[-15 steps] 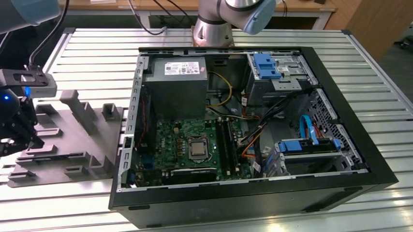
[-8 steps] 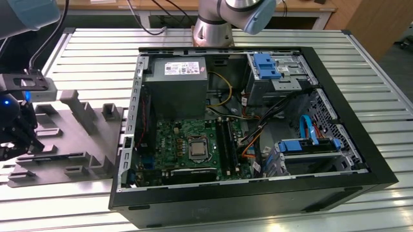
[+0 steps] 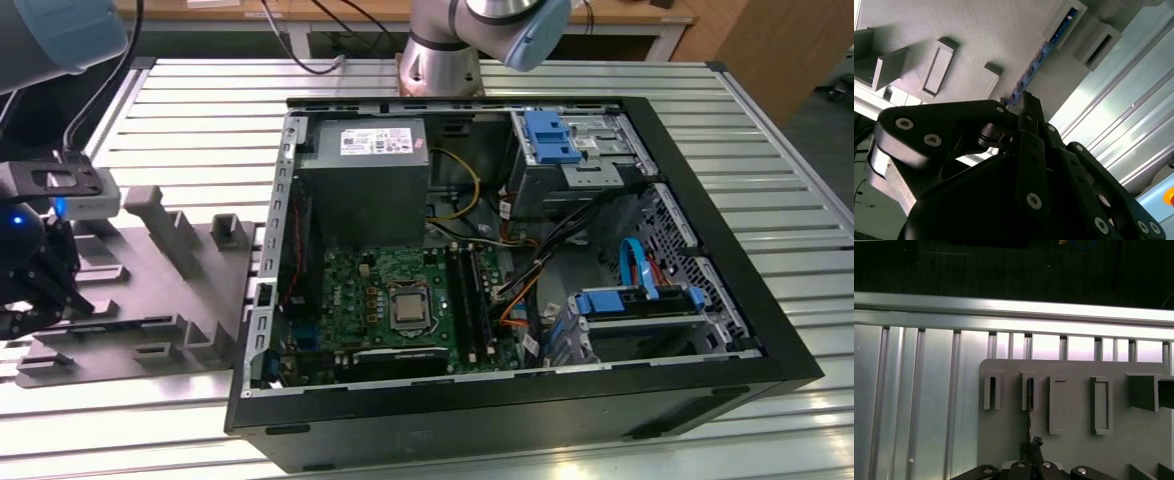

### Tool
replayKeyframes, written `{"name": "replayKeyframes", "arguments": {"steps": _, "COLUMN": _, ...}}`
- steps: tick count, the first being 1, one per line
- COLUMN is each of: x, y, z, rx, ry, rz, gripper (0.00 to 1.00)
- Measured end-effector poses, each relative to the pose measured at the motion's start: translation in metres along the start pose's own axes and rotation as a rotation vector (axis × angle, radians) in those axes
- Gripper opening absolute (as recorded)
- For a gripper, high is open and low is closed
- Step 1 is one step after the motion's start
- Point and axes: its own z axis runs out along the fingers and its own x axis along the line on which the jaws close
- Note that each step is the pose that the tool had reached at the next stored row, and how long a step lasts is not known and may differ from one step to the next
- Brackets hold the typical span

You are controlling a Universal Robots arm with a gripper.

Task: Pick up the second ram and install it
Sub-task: 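Pick up the second ram and move it above second insertion slot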

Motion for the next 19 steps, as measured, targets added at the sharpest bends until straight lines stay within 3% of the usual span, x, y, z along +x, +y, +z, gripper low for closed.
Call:
{"name": "replayKeyframes", "arguments": {"steps": 13, "x": 0.0010, "y": -0.0003, "z": 0.0106, "rx": 0.0000, "ry": 0.0000, "rz": 0.000, "gripper": 0.10}}
{"name": "replayKeyframes", "arguments": {"steps": 19, "x": 0.0011, "y": -0.0004, "z": 0.0119, "rx": -0.0002, "ry": 0.0003, "rz": 0.000, "gripper": 0.10}}
